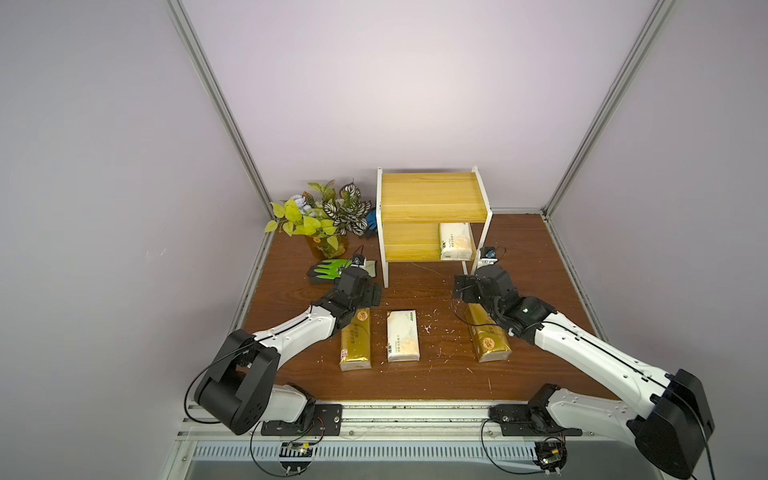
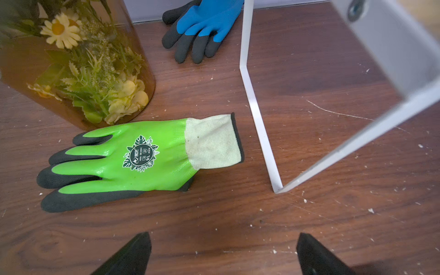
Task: Place the tissue boxes on the shelf by color
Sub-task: Place a box of tissues on the shelf, then adjust the box of tissues at the center of the board.
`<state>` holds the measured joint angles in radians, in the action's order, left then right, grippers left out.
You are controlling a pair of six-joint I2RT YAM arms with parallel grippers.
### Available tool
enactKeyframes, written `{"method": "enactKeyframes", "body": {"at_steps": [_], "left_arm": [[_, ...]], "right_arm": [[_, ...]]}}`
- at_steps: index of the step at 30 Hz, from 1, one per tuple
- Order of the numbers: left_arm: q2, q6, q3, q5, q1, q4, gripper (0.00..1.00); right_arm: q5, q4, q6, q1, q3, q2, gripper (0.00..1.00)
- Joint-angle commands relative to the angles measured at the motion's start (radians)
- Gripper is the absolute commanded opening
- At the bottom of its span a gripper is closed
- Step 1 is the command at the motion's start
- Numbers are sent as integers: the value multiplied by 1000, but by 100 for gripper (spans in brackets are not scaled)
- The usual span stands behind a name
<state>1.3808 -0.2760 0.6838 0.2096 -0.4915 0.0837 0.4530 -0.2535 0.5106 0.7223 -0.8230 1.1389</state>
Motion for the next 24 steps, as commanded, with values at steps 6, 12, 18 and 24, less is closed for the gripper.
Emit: {"method": "enactKeyframes", "body": {"at_steps": [6,12,18,24], "left_arm": [[-27,-15,123,-95,-115,-304,99],[-16,-229,177,-35,-296,-399,100],[23,-446,183,-20,-411,-413,99],[107,-544,225,-32,-507,-508,100]], "right_arm": [[-59,-72,57,93,-31,33,99],[-88,-134,16,92,-117,84,99],[-131,-178,-41,92,-160,99,99],[-126,-223,-56,90,-141,49,99]]}}
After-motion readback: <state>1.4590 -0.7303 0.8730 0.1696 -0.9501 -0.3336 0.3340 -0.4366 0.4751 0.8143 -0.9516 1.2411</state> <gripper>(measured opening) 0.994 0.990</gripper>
